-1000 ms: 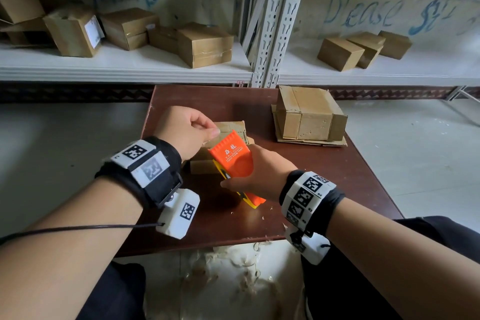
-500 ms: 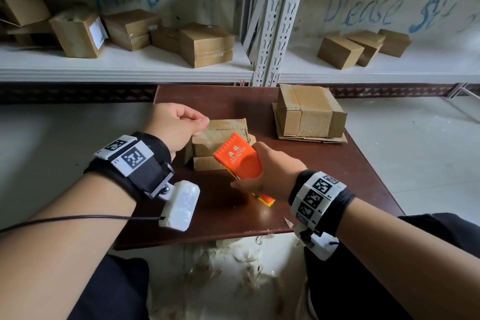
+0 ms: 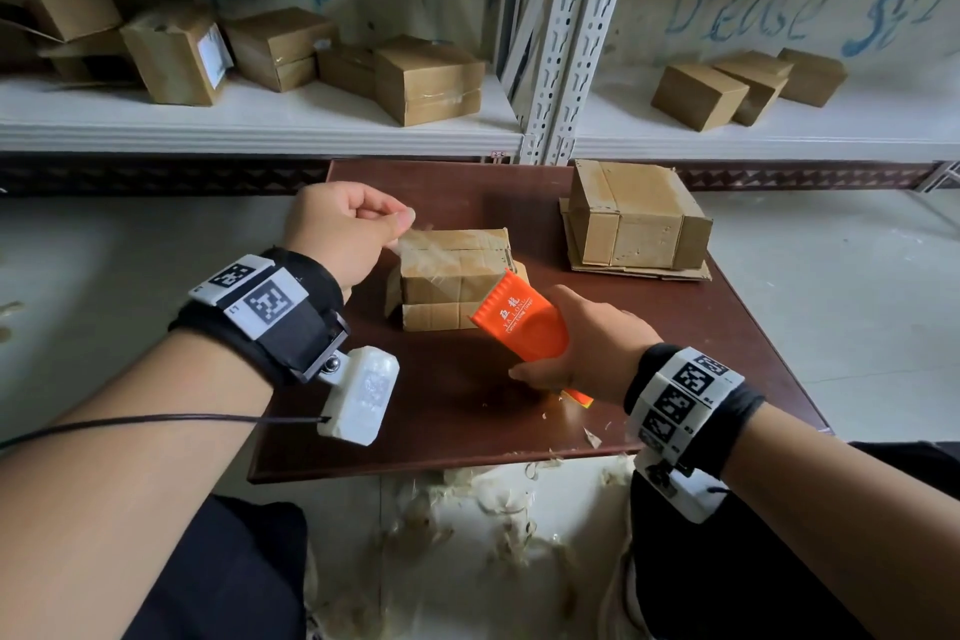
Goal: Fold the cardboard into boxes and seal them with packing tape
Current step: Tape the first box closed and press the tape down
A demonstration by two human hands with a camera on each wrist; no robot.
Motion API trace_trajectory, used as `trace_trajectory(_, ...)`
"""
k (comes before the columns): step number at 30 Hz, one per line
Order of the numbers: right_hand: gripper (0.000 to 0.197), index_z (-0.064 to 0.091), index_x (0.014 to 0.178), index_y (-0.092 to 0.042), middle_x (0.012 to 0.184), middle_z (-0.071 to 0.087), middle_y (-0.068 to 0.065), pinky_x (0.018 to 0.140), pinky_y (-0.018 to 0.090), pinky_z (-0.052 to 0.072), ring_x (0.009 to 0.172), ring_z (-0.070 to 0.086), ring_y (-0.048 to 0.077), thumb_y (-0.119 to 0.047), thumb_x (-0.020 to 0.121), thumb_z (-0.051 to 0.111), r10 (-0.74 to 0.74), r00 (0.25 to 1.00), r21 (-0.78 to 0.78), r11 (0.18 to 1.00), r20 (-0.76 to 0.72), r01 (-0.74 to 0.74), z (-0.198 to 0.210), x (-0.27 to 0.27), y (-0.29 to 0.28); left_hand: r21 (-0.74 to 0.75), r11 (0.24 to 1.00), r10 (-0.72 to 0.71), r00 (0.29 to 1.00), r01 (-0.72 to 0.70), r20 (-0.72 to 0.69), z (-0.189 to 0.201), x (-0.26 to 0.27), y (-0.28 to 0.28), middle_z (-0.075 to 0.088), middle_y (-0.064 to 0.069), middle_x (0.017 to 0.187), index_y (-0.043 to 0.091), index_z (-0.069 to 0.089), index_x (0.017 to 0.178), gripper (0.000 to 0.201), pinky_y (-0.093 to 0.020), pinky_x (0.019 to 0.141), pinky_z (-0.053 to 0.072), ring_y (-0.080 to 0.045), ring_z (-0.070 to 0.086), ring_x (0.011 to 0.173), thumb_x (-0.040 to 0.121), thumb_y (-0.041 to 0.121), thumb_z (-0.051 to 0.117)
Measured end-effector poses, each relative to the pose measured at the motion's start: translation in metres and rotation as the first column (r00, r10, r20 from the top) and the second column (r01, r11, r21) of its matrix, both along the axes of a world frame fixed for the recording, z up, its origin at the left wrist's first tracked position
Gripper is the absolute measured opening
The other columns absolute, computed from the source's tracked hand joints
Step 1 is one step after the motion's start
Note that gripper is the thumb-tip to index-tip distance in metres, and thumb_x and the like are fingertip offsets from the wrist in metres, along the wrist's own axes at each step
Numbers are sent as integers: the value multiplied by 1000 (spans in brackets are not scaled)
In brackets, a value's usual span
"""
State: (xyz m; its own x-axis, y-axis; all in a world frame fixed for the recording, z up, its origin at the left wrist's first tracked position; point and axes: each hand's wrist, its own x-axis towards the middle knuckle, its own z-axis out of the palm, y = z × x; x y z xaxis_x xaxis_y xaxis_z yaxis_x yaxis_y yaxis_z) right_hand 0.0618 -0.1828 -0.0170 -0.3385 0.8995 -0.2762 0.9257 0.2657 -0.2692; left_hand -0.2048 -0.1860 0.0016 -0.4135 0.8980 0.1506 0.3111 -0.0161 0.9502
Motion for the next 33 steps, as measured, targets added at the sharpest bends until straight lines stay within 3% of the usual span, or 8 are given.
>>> trace_trajectory(4, 81, 44, 130, -32, 100, 64, -11, 82, 33, 41, 88, 62, 18, -72, 69, 80, -7, 1000, 10, 1000, -7, 8, 2, 6, 1, 21, 1000, 1, 1000, -1, 2, 1, 2, 0, 66, -5, 71, 13, 73, 85, 9, -19, 71, 55, -25, 70, 72, 87, 7, 79)
trace_trajectory(10, 82, 45, 129, -35, 100, 64, -12, 84, 34, 44, 87, 62, 18, -71, 66, 83, -21, 999, 36, 999, -29, 22, 4, 15, 1, 32, 999, -2, 1000, 2, 5, 3, 5, -4, 69, -9, 76, 12, 75, 89, 5, -19, 74, 56, -26, 72, 76, 88, 9, 79)
trace_trajectory(17, 84, 44, 129, -35, 100, 63, -11, 84, 34, 39, 87, 60, 20, -71, 65, 83, -28, 997, 42, 999, 70, 25, 3, 24, 5, 54, 994, 92, 996, -92, -10, 12, -10, -5, 63, 2, 69, 21, 74, 84, 10, -19, 69, 49, -12, 68, 68, 89, 14, 79)
trace_trajectory(19, 84, 43, 128, -35, 101, 63, -11, 85, 35, 39, 87, 59, 20, -71, 64, 84, -35, 994, 38, 999, 101, 31, 0, 28, 6, 71, 990, 121, 993, -121, -1, 16, -18, -6, 64, 2, 69, 18, 74, 85, 8, -13, 64, 47, -4, 67, 61, 90, 14, 78)
trace_trajectory(21, 86, 42, 129, -34, 102, 62, -12, 88, 36, 40, 88, 58, 19, -71, 64, 84, -42, 992, 39, 999, 118, 37, -2, 31, 8, 80, 989, 125, 992, -125, 7, 18, -20, -8, 64, 1, 71, 13, 75, 91, 3, -8, 59, 46, -6, 67, 62, 90, 12, 78)
trace_trajectory(25, 87, 41, 129, -34, 99, 59, -12, 87, 36, 40, 89, 59, 20, -71, 63, 84, -38, 986, 20, 999, 161, 35, 0, 35, 9, 92, 986, 140, 990, -139, -7, 14, -16, -5, 66, 0, 73, 13, 74, 91, 3, -14, 69, 53, -11, 66, 66, 90, 12, 77)
trace_trajectory(29, 83, 41, 124, -35, 100, 62, -12, 88, 37, 38, 89, 59, 19, -77, 63, 80, -28, 986, 27, 999, 166, 24, -4, 36, 11, 72, 988, 133, 991, -135, 34, 15, -12, -2, 67, 3, 73, 12, 73, 91, 3, -10, 61, 48, -4, 65, 60, 91, 12, 76)
trace_trajectory(33, 84, 43, 126, -33, 100, 62, -9, 82, 36, 48, 87, 62, 19, -74, 64, 82, -49, 994, 24, 999, 101, 47, -11, 38, 17, 125, 986, 105, 994, -108, 35, 22, -6, -5, 72, 1, 75, 17, 75, 85, 6, -18, 75, 55, -4, 69, 62, 88, 16, 80)
